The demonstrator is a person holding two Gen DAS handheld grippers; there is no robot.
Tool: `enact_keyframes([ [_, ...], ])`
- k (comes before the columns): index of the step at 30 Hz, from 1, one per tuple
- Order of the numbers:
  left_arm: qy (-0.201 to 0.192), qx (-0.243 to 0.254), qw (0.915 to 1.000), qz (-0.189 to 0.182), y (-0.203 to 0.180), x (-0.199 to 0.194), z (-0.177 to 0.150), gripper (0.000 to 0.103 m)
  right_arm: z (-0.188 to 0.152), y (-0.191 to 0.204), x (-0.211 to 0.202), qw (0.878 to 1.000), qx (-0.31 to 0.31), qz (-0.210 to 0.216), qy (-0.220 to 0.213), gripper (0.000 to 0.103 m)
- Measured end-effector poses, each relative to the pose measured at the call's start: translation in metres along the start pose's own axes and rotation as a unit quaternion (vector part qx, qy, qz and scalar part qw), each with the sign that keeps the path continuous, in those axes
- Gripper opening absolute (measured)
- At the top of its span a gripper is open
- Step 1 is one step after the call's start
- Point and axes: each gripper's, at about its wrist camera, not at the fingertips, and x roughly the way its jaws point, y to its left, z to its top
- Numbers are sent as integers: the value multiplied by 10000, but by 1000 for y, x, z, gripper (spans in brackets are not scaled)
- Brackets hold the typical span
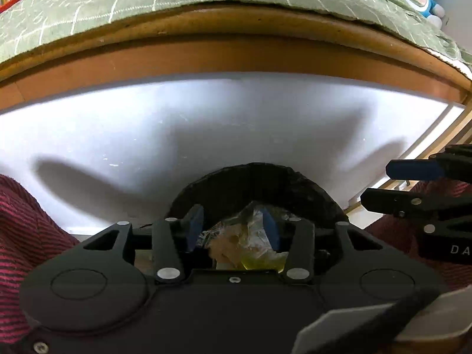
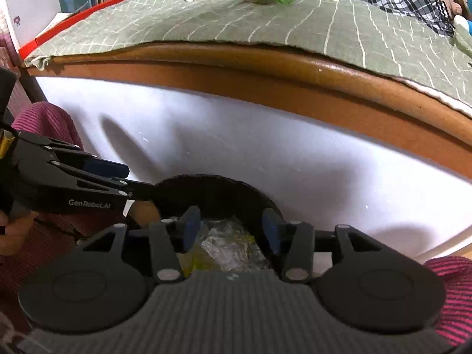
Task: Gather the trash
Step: 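Raise both open grippers back above the bed, then grasp the white tissue with the left gripper while the right grasps the clear plastic bottle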
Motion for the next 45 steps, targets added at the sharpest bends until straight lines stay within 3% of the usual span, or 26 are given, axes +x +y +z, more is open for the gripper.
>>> enact_keyframes([
  [7, -325, 445, 9984, -92, -4, -35, 16, 61, 20, -4, -33, 9982, -142, 425, -394, 71],
  [10, -796, 689, 9942, -232, -2, -67, 31, 78, 40, -5, -55, 9952, -295, 537, -761, 76],
  [13, -1328, 761, 9876, -348, 3, -97, 51, 84, 64, -10, -74, 9905, -333, 566, -1205, 80],
  [16, -1883, 673, 9792, -336, 9, -121, 75, 92, 89, -13, -81, 9848, -370, 294, -1672, 84],
  [24, -2977, 413, 9521, 564, 34, -122, 146, 98, 143, -33, -58, 9699, -220, -452, -2382, 90],
  [29, -3054, 154, 9471, 971, 62, -84, 198, 98, 175, -37, -21, 9693, -235, -572, -2380, 92],
  [34, -2711, -253, 9576, 947, 87, -32, 245, 98, 199, -42, 13, 9715, 1, -441, -2329, 92],
  [38, -2396, -470, 9651, 949, 101, 3, 265, 89, 216, -44, 38, 9763, 143, -259, -2145, 92],
  [42, -2116, -644, 9716, 840, 111, 28, 278, 82, 227, -35, 68, 9843, -80, -368, -1727, 91],
  [44, -1990, -705, 9739, 833, 115, 38, 284, 71, 229, -32, 81, 9874, -138, -390, -1528, 86],
  [45, -1933, -742, 9748, 824, 117, 42, 285, 66, 229, -31, 85, 9883, -159, -404, -1464, 77],
])
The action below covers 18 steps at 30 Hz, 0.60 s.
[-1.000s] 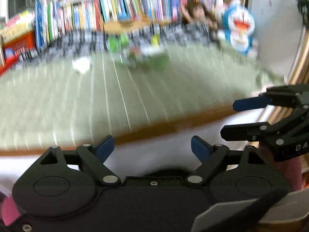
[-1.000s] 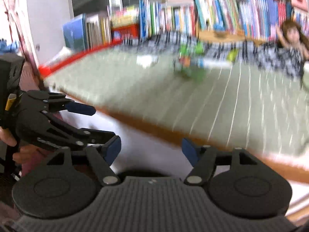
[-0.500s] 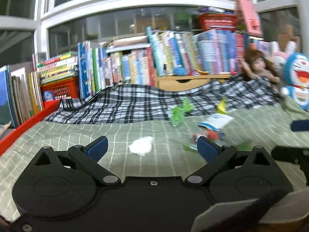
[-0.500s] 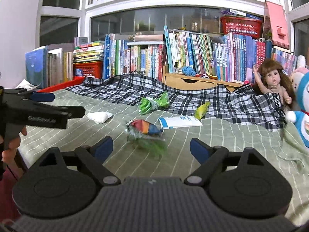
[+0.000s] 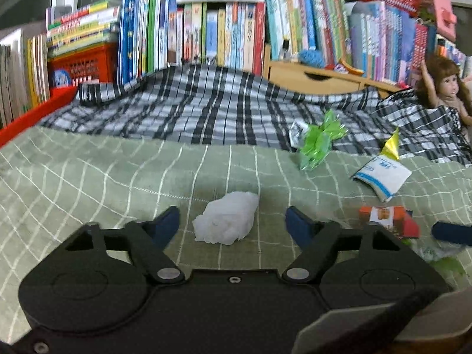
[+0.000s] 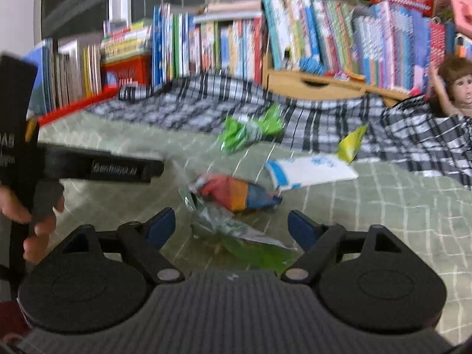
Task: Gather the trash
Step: 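Grasp the white tissue with the left gripper while the right grasps the clear plastic bottle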
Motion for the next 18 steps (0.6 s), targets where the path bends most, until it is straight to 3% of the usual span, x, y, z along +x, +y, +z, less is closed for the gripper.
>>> enact_keyframes([
  [2, 122, -96, 9999, 3, 2, 5, -2, 38, -3, 2, 1, 10000, 10, 49, 41, 62],
  [3, 170, -129, 9998, -8, 2, 5, -3, 33, -5, 4, 0, 10000, 0, 62, 57, 56],
  [4, 152, -140, 9998, -3, 2, 3, -4, 32, -7, 6, -3, 9999, -59, 75, 34, 50],
  [8, 76, -47, 9999, -59, 1, -7, -10, 31, -12, 11, -19, 9995, -295, 113, -49, 49],
  [18, -122, 119, 9994, -296, -11, -55, -27, 31, -19, 3, -57, 9993, -192, 299, -140, 44],
])
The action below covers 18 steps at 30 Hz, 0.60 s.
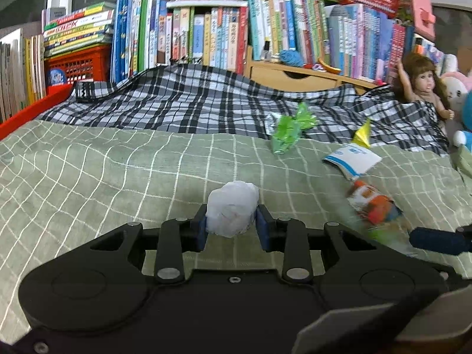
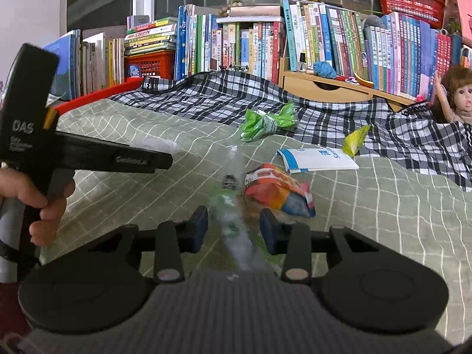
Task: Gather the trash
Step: 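Grasp the white tissue with the left gripper while the right grasps the clear plastic bottle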
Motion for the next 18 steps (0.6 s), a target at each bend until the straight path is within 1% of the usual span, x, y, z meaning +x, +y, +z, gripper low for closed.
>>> enact_keyframes([
  [1, -32, 24, 10000, -18, -2, -6, -2, 31, -1, 0, -4, 10000, 9, 0, -9, 38],
  [3, -76, 64, 9999, -62, -6, -16, -4, 31, -4, 0, -9, 10000, -39, -31, 10, 31],
  [4, -91, 79, 9999, -90, -8, -21, -6, 31, -6, 1, -11, 10000, -61, -25, 23, 31],
  [5, -103, 87, 9998, -113, -9, -26, -7, 31, -7, 1, -13, 10000, -59, 10, 14, 32],
  [6, -112, 94, 9998, -127, -11, -30, -8, 31, -8, 1, -14, 10000, -51, 42, -12, 37],
  [8, -130, 127, 9997, -135, -14, -37, -10, 31, -7, 5, -13, 9999, -61, 79, -42, 39],
  [9, -133, 139, 9997, -122, -15, -41, -12, 31, -6, 7, -11, 9999, -65, 111, -52, 50],
  [10, -127, 151, 9997, -106, -16, -43, -13, 31, -5, 9, -8, 9999, -66, 151, -49, 53],
  [15, -69, 230, 9997, -36, -18, -49, -16, 31, 0, 18, 20, 9998, -103, 131, 86, 56],
  [16, -55, 243, 9997, -25, -18, -49, -17, 31, 0, 19, 27, 9998, -77, 94, 165, 55],
  [17, -39, 249, 9997, -16, -18, -50, -18, 31, -1, 19, 31, 9997, -26, 95, 235, 49],
  [18, -24, 253, 9997, -20, -18, -51, -18, 31, -2, 18, 33, 9996, 49, 80, 265, 36],
])
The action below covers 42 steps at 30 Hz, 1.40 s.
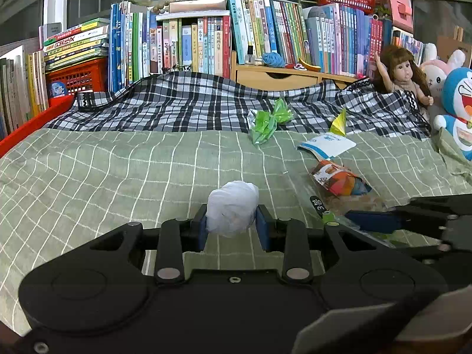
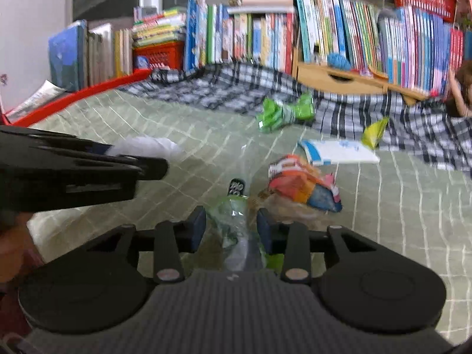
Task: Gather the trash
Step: 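Grasp the white tissue with the left gripper while the right grasps the clear plastic bottle, then lift the tissue and bottle and carry them toward the trash bag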
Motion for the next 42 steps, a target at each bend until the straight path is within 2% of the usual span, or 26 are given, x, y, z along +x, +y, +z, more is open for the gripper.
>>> enact_keyframes([
  [7, -63, 86, 9999, -4, -3, -10, -2, 31, -5, 0, -23, 9998, 22, 64, -191, 34],
  [21, -146, 186, 9992, -336, -26, -55, -20, 31, -28, -3, -84, 9984, 228, 291, -423, 34],
  [34, -36, 385, 9966, -724, -44, -99, -56, 31, -67, -1, -122, 9979, 405, 361, -352, 34],
  [42, 162, 517, 9935, -1003, -46, -123, -79, 31, -97, 2, -141, 9978, 519, 395, -106, 34],
])
